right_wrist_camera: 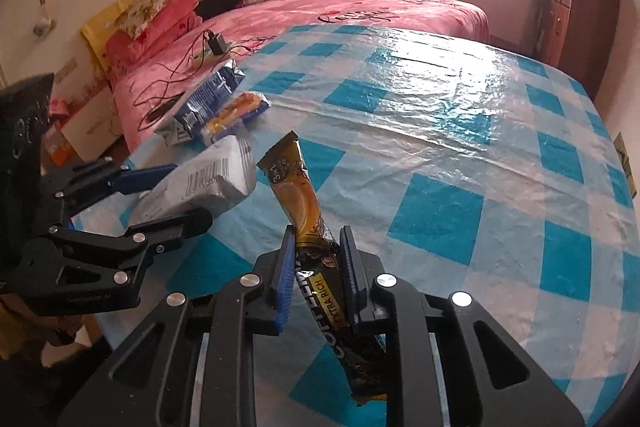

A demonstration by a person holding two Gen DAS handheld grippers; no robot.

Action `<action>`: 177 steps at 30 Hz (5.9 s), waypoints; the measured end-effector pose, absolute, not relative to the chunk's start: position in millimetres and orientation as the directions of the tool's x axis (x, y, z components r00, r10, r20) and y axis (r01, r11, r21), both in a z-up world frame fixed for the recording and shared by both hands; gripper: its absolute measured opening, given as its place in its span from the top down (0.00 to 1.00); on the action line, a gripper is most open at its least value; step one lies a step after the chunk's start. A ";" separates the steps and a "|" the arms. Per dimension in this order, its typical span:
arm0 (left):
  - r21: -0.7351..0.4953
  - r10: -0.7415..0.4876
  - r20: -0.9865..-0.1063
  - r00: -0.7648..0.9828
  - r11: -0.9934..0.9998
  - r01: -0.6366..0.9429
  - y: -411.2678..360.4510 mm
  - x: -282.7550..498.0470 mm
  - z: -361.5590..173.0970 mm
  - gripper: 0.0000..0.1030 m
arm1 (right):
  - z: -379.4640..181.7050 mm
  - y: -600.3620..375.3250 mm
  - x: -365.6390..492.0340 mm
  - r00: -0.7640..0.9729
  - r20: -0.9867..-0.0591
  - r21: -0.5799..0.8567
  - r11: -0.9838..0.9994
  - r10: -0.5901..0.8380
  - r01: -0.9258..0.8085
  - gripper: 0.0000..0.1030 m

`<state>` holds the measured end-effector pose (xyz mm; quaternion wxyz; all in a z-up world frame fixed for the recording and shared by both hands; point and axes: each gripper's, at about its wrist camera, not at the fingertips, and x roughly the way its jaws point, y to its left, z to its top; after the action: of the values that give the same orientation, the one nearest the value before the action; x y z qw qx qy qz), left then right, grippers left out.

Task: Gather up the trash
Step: 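Carry the packet and coffee stick over the orange bucket and open both tools, then move both open tools back to the milk carton and snack bag, then grasp the white milk carton with the left tool while the right tool grasps the yellow snack bag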

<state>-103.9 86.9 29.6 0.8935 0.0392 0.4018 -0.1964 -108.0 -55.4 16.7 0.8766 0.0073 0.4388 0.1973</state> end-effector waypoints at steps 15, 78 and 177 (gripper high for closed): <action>-0.354 -0.498 -0.680 0.538 0.866 0.354 136.9 -119.4 33.6 0.33 | 19.8 -37.3 -118.8 0.465 -0.755 0.332 0.880 0.463 -0.339 0.78; -0.177 0.108 -0.767 0.632 0.912 -0.371 389.4 -202.9 -1.8 0.26 | 27.8 243.1 -77.9 -0.040 -0.579 0.710 0.479 0.815 -0.517 0.78; -0.192 -0.099 -0.855 0.509 0.972 -0.134 188.0 53.0 21.6 0.25 | 26.1 -88.7 -51.4 0.565 -0.595 0.554 0.801 0.571 -0.227 0.09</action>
<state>53.0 188.0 21.6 0.8606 -0.1175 0.4955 0.0101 -51.4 -88.7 26.1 0.8586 0.2129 0.4043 0.2324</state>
